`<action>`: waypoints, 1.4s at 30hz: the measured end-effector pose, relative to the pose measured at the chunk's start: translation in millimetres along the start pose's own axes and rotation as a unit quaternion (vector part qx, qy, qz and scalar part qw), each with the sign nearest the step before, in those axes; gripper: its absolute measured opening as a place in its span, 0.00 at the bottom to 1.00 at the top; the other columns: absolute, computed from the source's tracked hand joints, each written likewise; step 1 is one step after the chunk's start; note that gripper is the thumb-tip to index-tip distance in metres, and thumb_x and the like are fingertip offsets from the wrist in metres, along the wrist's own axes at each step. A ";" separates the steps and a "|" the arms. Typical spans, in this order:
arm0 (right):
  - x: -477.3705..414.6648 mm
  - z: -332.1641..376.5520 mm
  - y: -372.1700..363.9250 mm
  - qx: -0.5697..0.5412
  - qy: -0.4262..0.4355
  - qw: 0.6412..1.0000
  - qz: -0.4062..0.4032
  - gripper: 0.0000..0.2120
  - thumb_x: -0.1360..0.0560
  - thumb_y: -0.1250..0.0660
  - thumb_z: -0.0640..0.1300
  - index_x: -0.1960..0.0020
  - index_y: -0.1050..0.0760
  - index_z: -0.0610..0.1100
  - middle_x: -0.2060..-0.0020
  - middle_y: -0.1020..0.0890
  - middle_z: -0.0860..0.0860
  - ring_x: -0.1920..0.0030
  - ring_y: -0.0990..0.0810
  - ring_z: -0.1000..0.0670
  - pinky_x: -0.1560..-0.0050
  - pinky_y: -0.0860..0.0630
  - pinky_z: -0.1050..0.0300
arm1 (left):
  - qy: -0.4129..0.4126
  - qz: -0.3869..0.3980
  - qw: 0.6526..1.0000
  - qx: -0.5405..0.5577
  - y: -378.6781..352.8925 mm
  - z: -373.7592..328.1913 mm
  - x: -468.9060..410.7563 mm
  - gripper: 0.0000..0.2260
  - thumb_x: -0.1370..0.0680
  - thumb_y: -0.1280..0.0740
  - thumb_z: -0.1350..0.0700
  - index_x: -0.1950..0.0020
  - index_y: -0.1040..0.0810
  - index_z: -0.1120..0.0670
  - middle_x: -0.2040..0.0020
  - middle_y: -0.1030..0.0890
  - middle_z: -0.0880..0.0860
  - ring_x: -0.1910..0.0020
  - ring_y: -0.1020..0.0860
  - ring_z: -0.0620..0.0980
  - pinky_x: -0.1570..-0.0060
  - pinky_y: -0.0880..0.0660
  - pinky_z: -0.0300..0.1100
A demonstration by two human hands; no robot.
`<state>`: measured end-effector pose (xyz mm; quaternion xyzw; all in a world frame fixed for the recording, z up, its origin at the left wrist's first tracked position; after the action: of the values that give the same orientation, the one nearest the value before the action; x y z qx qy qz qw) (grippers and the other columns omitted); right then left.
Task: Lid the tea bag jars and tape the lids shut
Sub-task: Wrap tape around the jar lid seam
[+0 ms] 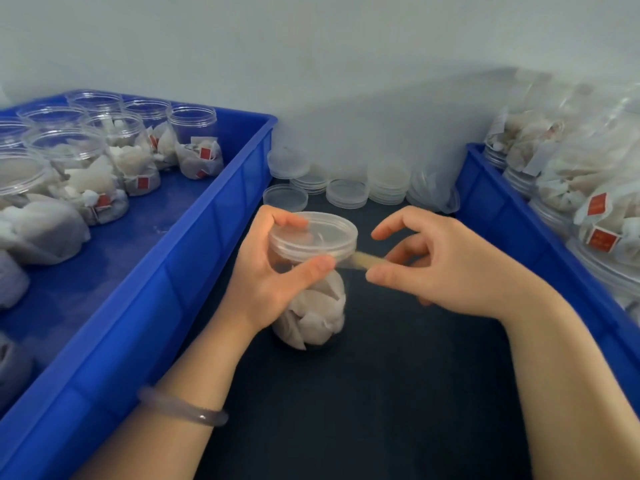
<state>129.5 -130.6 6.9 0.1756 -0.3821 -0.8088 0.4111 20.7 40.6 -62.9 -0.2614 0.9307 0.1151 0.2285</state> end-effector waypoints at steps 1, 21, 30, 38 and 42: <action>3.2 1.8 3.1 -0.011 0.010 1.000 0.002 0.25 0.42 0.31 0.68 0.48 0.28 0.62 0.62 0.16 0.57 0.68 0.21 0.59 0.63 0.27 0.61 | 0.006 0.006 1.000 0.011 1.7 -1.3 0.5 0.20 0.35 0.28 0.46 0.50 0.30 0.51 0.53 0.20 0.47 0.56 0.21 0.42 0.59 0.26 0.35; 0.2 1.2 -0.4 -0.087 0.093 0.988 0.092 0.16 0.37 0.35 0.68 0.50 0.25 0.75 0.56 0.19 0.58 0.71 0.27 0.61 0.69 0.29 0.69 | 0.190 0.105 0.933 0.287 -5.9 -0.8 7.5 0.47 0.50 0.20 0.35 0.39 0.30 0.54 0.46 0.20 0.56 0.48 0.20 0.56 0.51 0.23 0.49; -2.8 4.3 -9.0 -0.021 0.103 0.994 -0.032 0.18 0.34 0.35 0.68 0.52 0.17 0.59 0.60 0.16 0.55 0.68 0.24 0.59 0.68 0.30 0.61 | 0.080 0.008 0.997 -0.014 -10.4 -13.2 5.2 0.35 0.38 0.31 0.35 0.34 0.34 0.45 0.46 0.22 0.41 0.45 0.22 0.38 0.51 0.23 0.35; 7.8 3.4 -3.1 -0.137 0.046 0.986 0.084 0.25 0.32 0.26 0.50 0.37 0.28 0.59 0.51 0.18 0.61 0.70 0.19 0.54 0.69 0.24 0.64 | 0.173 0.014 0.981 0.090 3.6 -2.5 2.5 0.49 0.50 0.24 0.30 0.36 0.27 0.53 0.48 0.17 0.52 0.49 0.18 0.50 0.52 0.22 0.43; 10.0 3.4 7.4 -0.102 0.024 0.994 0.017 0.29 0.46 0.31 0.68 0.48 0.21 0.60 0.70 0.17 0.51 0.76 0.26 0.56 0.69 0.26 0.58 | 0.209 0.080 0.958 0.181 2.9 -3.0 4.3 0.46 0.48 0.22 0.33 0.38 0.27 0.56 0.55 0.16 0.52 0.56 0.17 0.49 0.60 0.22 0.40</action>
<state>125.3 -139.7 15.1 0.1454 -0.2904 -0.8321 0.4495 14.8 40.2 -62.1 -0.1586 0.9808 -0.0949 0.0624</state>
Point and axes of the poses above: each hand's wrist, its own x-axis away from the middle knuckle, its own y-axis out of the back of the hand, z = x × y, the point moved 1 cm from there along -x, towards the middle knuckle
